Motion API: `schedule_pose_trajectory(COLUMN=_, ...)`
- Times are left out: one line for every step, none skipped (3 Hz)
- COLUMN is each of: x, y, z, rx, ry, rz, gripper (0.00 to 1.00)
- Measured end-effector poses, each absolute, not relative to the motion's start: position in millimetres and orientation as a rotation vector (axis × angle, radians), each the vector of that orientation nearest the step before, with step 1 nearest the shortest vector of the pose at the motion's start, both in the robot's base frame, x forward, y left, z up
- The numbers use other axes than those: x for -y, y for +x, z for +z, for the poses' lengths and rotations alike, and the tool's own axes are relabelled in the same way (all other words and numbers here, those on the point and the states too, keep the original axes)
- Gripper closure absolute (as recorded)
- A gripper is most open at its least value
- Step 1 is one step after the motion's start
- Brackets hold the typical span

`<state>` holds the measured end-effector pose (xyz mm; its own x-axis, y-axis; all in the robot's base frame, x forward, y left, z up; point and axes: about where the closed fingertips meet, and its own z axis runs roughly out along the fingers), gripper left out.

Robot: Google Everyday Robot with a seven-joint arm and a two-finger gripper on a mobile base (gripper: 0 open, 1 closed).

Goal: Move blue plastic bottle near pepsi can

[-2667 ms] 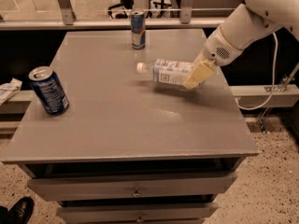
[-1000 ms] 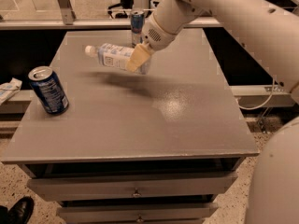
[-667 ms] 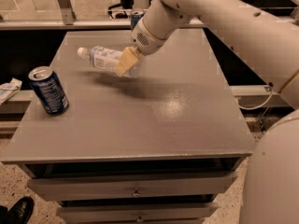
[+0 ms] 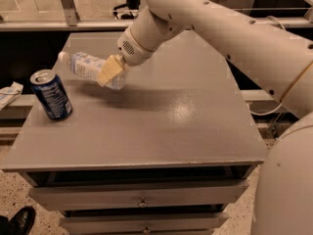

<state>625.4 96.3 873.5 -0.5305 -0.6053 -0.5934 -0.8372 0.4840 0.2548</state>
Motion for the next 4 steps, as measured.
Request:
schedule_pose_trajectory(x=-113, y=610, z=871, rx=-2.299, ry=-1.209, rz=0.793, gripper=1.00)
schedule_pose_trajectory(x=-121, y=599, z=864, rx=-2.312, ry=-1.224, rz=0.808, gripper=0.84)
schedule_pose_trajectory(x=-123, y=595, z=853, rx=-2.352, ry=-1.230, rz=0.769, gripper=0.53)
schedule_pose_trajectory(x=-122, y=595, z=847, rx=-2.373, ry=-1.229, rz=0.737, gripper=0.30)
